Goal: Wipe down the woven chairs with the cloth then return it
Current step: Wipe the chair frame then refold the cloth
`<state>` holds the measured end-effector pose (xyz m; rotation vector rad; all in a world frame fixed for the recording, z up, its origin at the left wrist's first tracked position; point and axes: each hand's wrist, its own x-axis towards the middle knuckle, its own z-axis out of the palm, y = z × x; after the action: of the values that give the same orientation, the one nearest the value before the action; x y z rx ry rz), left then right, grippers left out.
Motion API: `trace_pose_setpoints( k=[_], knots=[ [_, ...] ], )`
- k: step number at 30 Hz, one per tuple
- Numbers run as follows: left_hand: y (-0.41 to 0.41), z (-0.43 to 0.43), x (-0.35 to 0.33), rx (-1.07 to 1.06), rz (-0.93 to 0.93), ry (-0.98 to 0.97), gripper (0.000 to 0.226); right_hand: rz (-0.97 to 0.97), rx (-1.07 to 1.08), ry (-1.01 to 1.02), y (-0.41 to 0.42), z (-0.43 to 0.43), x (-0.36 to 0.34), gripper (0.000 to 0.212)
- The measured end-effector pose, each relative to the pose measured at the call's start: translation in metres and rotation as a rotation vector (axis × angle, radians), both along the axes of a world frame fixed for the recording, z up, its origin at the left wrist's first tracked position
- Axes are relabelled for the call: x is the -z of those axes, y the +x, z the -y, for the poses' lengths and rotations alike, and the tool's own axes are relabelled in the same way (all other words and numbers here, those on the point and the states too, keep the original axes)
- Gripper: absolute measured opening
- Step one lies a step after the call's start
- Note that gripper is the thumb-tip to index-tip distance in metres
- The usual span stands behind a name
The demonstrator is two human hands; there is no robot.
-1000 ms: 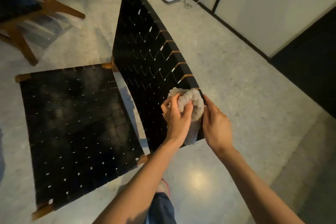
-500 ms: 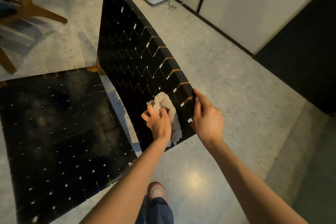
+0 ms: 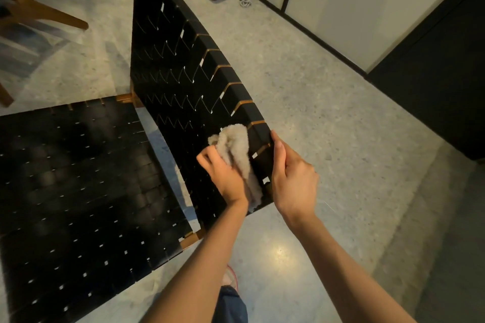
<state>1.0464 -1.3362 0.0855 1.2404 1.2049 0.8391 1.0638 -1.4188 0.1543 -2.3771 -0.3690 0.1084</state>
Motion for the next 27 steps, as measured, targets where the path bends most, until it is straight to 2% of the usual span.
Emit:
trace_pose_setpoints(
  k=[3, 4, 6, 11, 13, 15, 17, 20, 24, 27],
  knots=[
    [-0.012, -0.02, 0.026, -0.08, -0.133, -0.172, 0.009, 0.053, -0.017, -0.018, 0.0, 0.0, 0.004, 0.042],
    [-0.016, -0.024, 0.031, -0.074, -0.134, -0.265, 0.014, 0.07, -0.014, -0.022, 0.0, 0.0, 0.004, 0.041],
    [-0.019, -0.028, 0.037, -0.009, -0.234, -0.311, 0.028, 0.069, -0.018, -0.01, 0.001, 0.001, 0.004, 0.039],
    [-0.005, -0.015, 0.01, 0.078, -0.229, -0.175, 0.037, 0.009, -0.099, -0.122, 0.002, 0.0, -0.005, 0.042],
    [0.004, -0.008, -0.007, 0.067, -0.151, -0.173, 0.04, -0.026, -0.133, -0.171, 0.005, -0.006, -0.009, 0.045],
    [0.014, -0.002, -0.031, 0.056, -0.035, -0.068, 0.042, -0.042, -0.196, -0.22, 0.013, -0.013, -0.015, 0.045],
    [0.028, 0.001, -0.053, 0.072, 0.07, 0.084, 0.043, -0.145, -0.205, -0.095, 0.025, -0.019, -0.019, 0.039],
    [0.05, -0.01, -0.064, 0.051, 0.058, 0.164, 0.04, -0.306, -0.09, 0.278, 0.052, -0.031, -0.02, 0.04],
    [0.053, -0.026, -0.048, 0.076, 0.055, 0.302, 0.03, -0.349, -0.164, 0.354, 0.066, -0.057, -0.013, 0.045],
    [0.044, -0.045, -0.038, -0.047, 0.063, 0.343, 0.026, -0.295, -0.192, 0.31, 0.063, -0.071, -0.006, 0.045]
  ],
)
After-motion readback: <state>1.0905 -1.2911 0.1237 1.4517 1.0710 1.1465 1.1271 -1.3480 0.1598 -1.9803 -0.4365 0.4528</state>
